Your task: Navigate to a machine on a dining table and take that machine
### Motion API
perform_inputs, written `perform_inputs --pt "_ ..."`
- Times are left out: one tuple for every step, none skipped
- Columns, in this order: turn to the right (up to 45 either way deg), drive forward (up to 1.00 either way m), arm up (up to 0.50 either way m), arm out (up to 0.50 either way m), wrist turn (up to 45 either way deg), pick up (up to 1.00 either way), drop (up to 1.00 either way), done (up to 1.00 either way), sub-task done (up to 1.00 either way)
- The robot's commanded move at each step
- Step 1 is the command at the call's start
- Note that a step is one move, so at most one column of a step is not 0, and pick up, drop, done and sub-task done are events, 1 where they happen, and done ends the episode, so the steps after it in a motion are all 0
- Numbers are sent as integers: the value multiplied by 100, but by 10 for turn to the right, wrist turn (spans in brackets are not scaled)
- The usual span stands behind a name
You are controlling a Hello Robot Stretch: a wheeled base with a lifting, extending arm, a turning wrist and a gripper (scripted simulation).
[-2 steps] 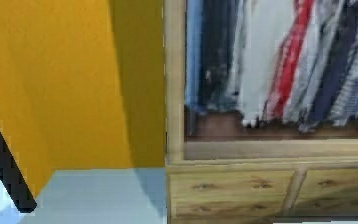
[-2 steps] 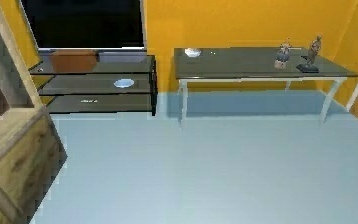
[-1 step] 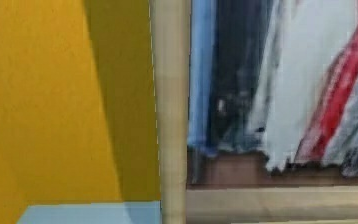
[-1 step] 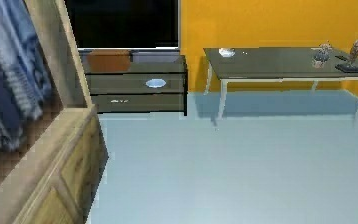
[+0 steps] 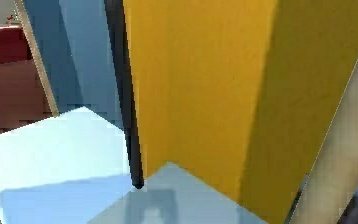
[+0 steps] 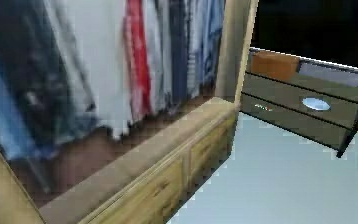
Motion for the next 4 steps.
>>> perform_inputs --pt "-300 0 0 0 0 0 0 0 0" --pt "0 100 0 0 0 0 0 0 0" --pt "-270 0 0 0 0 0 0 0 0" --pt "0 5 0 0 0 0 0 0 0"
